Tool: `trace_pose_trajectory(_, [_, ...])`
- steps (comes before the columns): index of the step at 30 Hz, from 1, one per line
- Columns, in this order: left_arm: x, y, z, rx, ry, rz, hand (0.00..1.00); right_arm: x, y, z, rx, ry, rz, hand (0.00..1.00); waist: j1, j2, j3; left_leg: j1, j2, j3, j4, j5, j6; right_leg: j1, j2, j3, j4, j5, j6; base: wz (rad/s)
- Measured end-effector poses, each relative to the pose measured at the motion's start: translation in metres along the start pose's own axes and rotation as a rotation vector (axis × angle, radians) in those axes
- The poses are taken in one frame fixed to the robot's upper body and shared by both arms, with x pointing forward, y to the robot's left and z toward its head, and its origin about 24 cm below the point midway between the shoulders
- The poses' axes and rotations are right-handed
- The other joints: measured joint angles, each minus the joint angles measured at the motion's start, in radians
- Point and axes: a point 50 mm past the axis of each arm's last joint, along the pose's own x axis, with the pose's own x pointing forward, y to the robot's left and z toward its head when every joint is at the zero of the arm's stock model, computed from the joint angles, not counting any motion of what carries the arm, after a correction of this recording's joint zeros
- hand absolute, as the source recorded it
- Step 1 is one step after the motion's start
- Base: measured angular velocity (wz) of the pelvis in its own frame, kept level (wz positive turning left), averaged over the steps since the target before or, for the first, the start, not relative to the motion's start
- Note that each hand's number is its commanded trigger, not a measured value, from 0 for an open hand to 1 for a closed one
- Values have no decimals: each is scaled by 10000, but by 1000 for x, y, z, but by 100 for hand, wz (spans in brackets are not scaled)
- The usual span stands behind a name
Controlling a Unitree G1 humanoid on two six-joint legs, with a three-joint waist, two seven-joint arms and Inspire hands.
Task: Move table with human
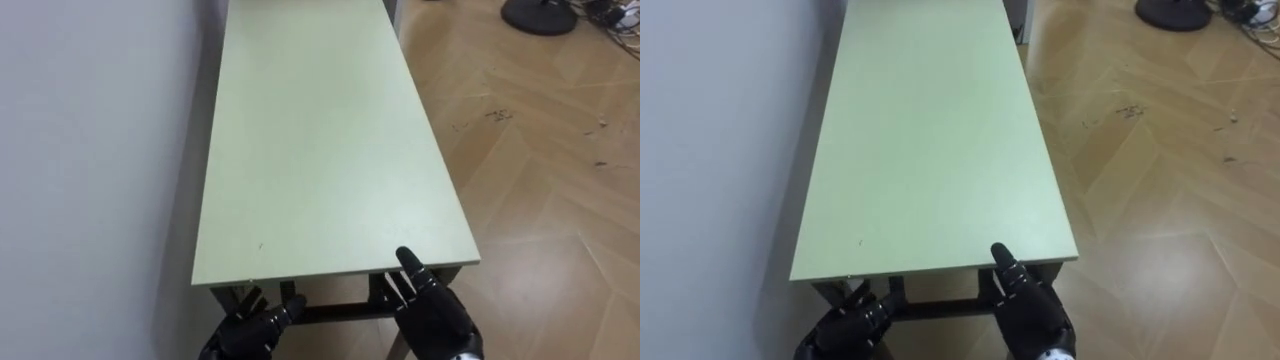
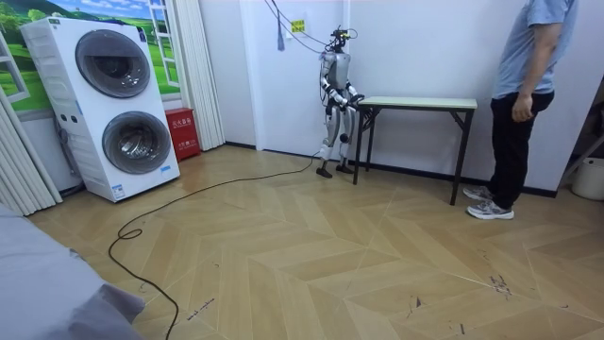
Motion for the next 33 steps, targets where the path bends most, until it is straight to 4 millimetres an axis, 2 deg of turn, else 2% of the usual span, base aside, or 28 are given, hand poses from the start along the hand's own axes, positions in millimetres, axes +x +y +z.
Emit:
trace_pose_trajectory(3, [0, 1, 0, 150, 18, 27, 0, -1, -3, -1, -525, 284, -94, 0, -11, -13, -5, -5, 3, 0, -7, -6, -9, -4, 2, -24, -35, -2, -4, 0])
trace_pose_trajectory(6, [-1, 8, -2, 565, 185, 282, 0, -3, -11, -3, -1306, 632, -135, 0, -31, -39, -48, 7, 1, 15, -26, -31, 8, 75, 16, -33, -127, 14, -24, 0])
trace_pose_trajectory(10, [-6, 30, -10, 1635, 867, 1084, 0, -12, -33, -6, -2673, 1334, -971, 0, -19, -77, -79, 17, 3, -100, 22, -142, -53, 90, 40, -91, -57, 30, -27, 0])
trace_pose_trajectory(15, [-13, 49, -14, 2579, 1361, 1786, 0, -24, -62, -7, -4710, 2597, -2181, 0, 1, -64, -65, 39, -1, -216, 55, -170, -61, 93, 48, -141, 37, 31, -27, 2])
trace_pose_trajectory(17, [-17, 62, -13, 2929, 1482, 2358, 0, -33, -82, -9, -5710, 3585, -3215, 0, 123, -123, -51, 146, 1, -223, -35, -167, -58, 124, 51, -60, 43, 31, -27, -10])
trace_pose_trajectory(19, [-20, 69, -13, 3005, 1546, 2691, 0, -41, -94, -10, -6273, 4136, -3962, 0, 179, -142, -48, 149, 1, -245, -88, -174, -46, 64, 67, 35, 39, 31, -28, -21])
trace_pose_trajectory(21, [-24, 75, -17, 3058, 1677, 2928, 0, -44, -99, -8, -6563, 4138, -4399, 0, 240, -150, -40, 144, -2, -328, -108, -158, -69, 50, 102, -19, 28, 59, -73, -10])
trace_pose_trajectory(25, [-28, 85, -23, 3638, 2160, 3395, 0, -63, -117, -11, -6769, 4666, -5737, 0, 230, -288, -46, 159, -2, -402, -110, -98, -182, 98, 157, -219, 24, 62, -77, 8])
trace_pose_trajectory(30, [-33, 93, -34, 3894, 2661, 3931, 0, -76, -128, -12, -6860, 4924, -6679, 0, 232, -218, -59, 182, 19, -442, -103, -122, -232, 99, 204, -175, 14, 61, -78, -1])
trace_pose_trajectory(33, [-34, 96, -37, 4066, 2836, 4200, 0, -79, -131, -10, -7112, 4965, -7065, 0, 246, -163, -104, 268, 18, -458, -164, -92, -271, 153, 206, -177, 4, 59, -82, 0])
